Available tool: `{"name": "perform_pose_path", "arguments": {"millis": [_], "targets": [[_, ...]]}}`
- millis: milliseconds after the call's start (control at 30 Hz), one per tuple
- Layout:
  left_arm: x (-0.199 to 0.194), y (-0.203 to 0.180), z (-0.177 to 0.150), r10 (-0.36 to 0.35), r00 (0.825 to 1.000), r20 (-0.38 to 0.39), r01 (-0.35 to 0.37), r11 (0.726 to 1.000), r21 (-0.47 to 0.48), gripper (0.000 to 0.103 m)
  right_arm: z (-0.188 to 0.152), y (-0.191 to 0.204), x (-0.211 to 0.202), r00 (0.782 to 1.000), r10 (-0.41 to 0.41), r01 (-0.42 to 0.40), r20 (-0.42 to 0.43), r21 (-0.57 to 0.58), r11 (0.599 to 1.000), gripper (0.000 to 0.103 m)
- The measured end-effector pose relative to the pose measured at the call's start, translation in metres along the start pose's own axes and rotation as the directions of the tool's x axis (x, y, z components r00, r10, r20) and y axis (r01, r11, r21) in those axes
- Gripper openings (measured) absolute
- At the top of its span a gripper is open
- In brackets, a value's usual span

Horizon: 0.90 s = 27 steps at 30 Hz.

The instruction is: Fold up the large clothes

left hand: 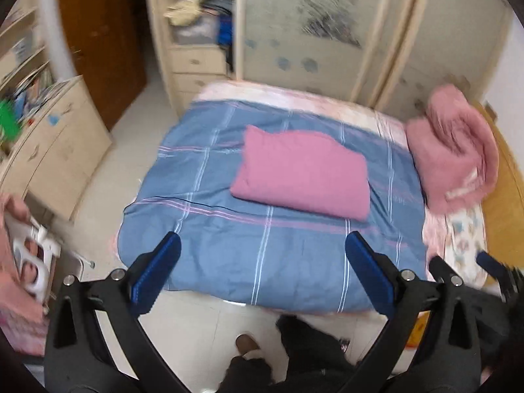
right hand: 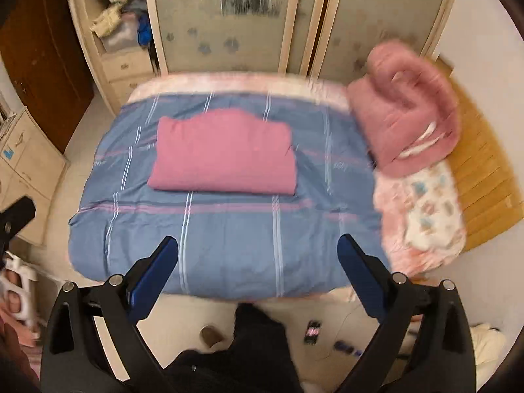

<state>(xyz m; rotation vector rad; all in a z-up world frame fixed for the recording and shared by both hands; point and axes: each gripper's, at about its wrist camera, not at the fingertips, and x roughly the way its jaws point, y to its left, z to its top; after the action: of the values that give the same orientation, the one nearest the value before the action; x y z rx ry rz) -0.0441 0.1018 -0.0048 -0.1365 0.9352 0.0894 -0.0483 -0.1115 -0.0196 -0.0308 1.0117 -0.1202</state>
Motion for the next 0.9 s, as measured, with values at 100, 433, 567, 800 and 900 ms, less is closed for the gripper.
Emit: {"name": "perform_pose_path", "arguments": {"millis": [100,433,567,800,900], "targets": [[-0.003,0.011,-0.01,-0.029,0.999,-0.032,0.028,0.999,-0.033,0.101,-0.008,-0.011,-0.013,0.998,0.055,-0.057,0.033,0.06,0.997,0.098],[-0.021,-0.014,-0.031,-0.059,0.998,-0.033,0.063,0.99,0.129,0.101,-0.017,-0.008,-0.032,0.995,0.092,-0.095,0.041,0.069,0.993,0.098],[-0.022,-0.017,-0.031,-0.053,0.998,-0.032,0.056,0.99,0.131,0.101,-0.019,-0.009,-0.031,0.996,0.084,-0.086,0.029,0.059,0.995,0.098],[-0.016,-0.025,-0.03,-0.033,0.998,-0.053,0.041,0.988,0.146,0.101,-0.019,-0.013,-0.032,0.997,0.073,-0.075,0.033,0.042,0.996,0.098],[-0.013,-0.025,-0.028,-0.04,0.998,-0.057,0.047,0.988,0.144,0.101,-0.018,-0.014,-0.031,0.997,0.076,-0.077,0.028,0.038,0.996,0.098]]}}
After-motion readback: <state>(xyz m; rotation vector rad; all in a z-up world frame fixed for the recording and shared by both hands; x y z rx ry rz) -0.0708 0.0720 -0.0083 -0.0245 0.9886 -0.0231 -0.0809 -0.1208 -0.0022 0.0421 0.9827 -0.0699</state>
